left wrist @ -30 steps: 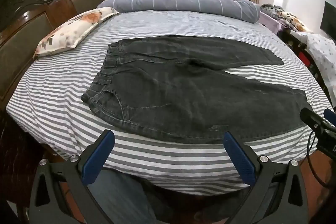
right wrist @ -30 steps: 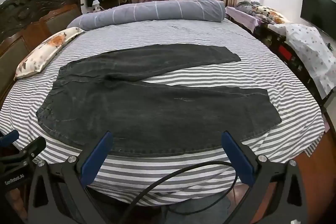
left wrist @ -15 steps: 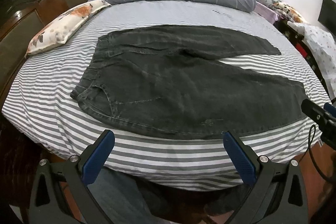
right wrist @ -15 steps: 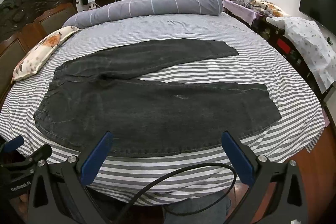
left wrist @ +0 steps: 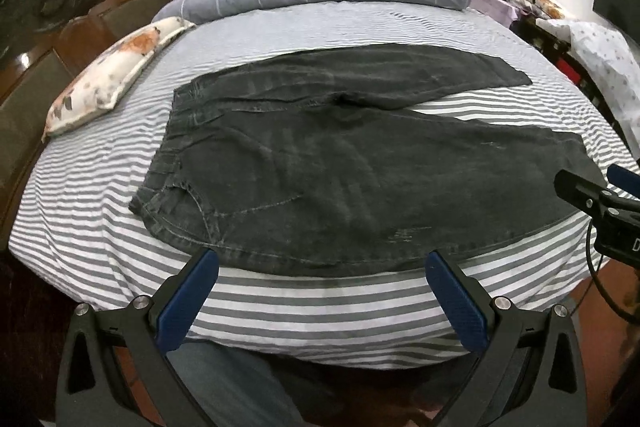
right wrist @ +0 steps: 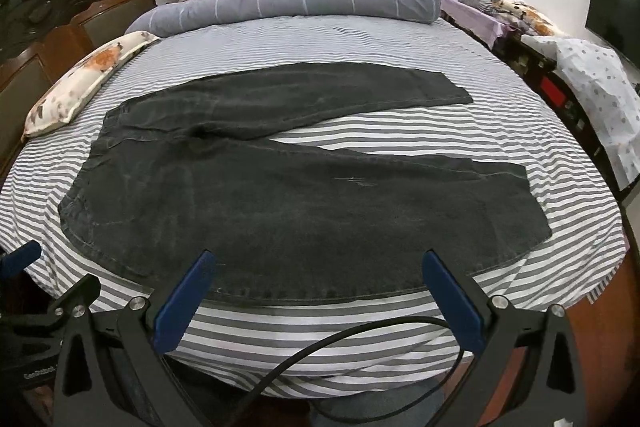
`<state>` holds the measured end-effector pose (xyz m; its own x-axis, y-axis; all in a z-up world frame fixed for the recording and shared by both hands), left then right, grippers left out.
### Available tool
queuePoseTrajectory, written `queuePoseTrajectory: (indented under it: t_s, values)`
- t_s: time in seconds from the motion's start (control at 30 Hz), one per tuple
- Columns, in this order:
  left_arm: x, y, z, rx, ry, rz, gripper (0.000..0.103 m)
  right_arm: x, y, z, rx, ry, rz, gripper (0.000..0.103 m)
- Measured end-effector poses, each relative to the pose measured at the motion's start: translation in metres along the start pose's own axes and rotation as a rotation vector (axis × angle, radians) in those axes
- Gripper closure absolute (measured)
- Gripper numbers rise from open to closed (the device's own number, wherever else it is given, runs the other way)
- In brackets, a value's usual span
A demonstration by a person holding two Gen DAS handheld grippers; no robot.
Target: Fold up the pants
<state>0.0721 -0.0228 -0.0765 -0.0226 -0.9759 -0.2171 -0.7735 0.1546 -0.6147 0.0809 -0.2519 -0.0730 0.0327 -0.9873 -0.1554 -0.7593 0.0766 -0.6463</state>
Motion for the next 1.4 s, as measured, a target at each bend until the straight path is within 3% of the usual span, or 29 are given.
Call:
queuePoseTrajectory:
  t_s: [0.6,1.4]
  values:
    - [-0.016,-0.001,0.005,-0.033,0.017,-0.085,0.000,-0.017,0.002,0.011,-0.019,-0.051,-0.027,0.000]
    - [-0.028,0.004,0.016,-0.073,-0.043,-0.111,0.000,-0.021,0.002,0.016,-0.023,-0.057,-0.028,0.000]
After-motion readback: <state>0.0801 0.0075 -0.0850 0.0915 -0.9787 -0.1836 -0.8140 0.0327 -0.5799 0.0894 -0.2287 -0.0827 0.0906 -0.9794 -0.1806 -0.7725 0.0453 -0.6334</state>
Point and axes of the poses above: each gripper's, at about its wrist camera, not at the fingertips, and z roughly the way its jaws point, x to its right, y to its underside, the point moved 6 cm from there along z, roughly the way its jaws point, and after that the axes turned 11 degrees about -y, right-handed, at the moved point
